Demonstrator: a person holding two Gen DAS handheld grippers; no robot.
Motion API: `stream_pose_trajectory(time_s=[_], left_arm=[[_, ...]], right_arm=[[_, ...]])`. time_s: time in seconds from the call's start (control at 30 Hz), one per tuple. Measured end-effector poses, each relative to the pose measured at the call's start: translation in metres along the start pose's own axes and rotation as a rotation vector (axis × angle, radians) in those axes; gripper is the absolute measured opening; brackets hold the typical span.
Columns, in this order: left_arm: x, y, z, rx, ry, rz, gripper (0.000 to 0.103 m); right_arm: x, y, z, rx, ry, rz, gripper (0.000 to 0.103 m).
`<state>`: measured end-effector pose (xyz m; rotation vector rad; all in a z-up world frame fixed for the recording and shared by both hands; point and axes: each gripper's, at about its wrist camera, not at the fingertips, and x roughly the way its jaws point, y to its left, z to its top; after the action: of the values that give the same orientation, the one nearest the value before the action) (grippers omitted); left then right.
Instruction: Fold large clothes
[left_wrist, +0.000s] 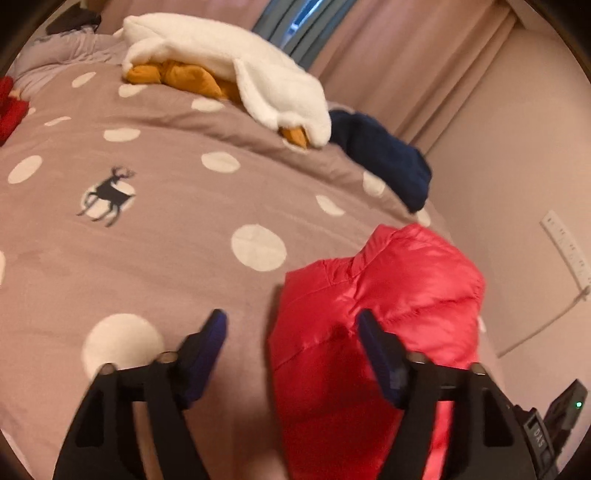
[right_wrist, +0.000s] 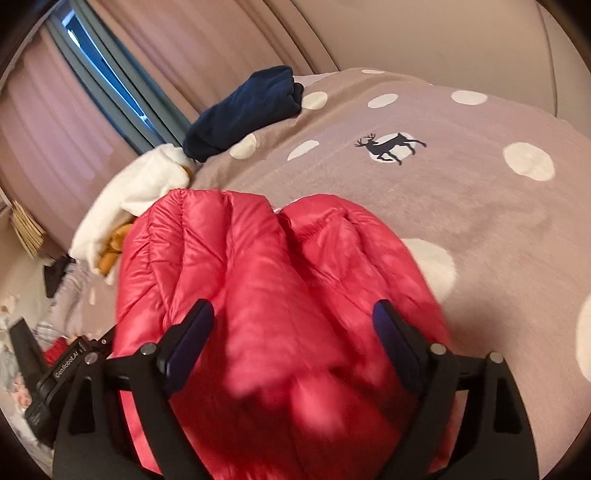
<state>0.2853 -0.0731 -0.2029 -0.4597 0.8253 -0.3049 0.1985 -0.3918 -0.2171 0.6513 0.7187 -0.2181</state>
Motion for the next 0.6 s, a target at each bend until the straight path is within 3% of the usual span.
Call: stream_pose_trajectory(time_s=[0.1, 0.2, 0.3, 0.43, 0.53, 0.6], left_arm=[[-0.020, 0.014, -0.001, -0.064, -0.023, -0.091, 0.102], [-0.025, 0.022, -0.004, -0.098, 0.006, -0.173, 0.102], [-0.018, 0.022, -0.009, -0.112, 0.063, -0.202, 0.102], [0.007, 0.016, -0.023, -0.139, 0.197, -0.275, 0.102], [0.023, 0.004, -0.033, -0.092, 0.235, -0.258, 0.102], [0.029, 0.004, -0.036, -0.120, 0.249, -0.314, 0.102]], right_arm=[[-0.023, -0.005, -0.004, 0.019, 0.004, 0.021, 0.094], [-0.041, -0.016, -0.011, 0.054, 0.010, 0.068, 0.100], [-0.051, -0.032, -0.019, 0.123, 0.028, 0.096, 0.102], [-0.044, -0.054, -0.039, 0.256, 0.107, 0.162, 0.102], [-0.031, -0.061, -0.052, 0.329, 0.178, 0.235, 0.102], [-0.023, -0.062, -0.058, 0.364, 0.206, 0.258, 0.102]])
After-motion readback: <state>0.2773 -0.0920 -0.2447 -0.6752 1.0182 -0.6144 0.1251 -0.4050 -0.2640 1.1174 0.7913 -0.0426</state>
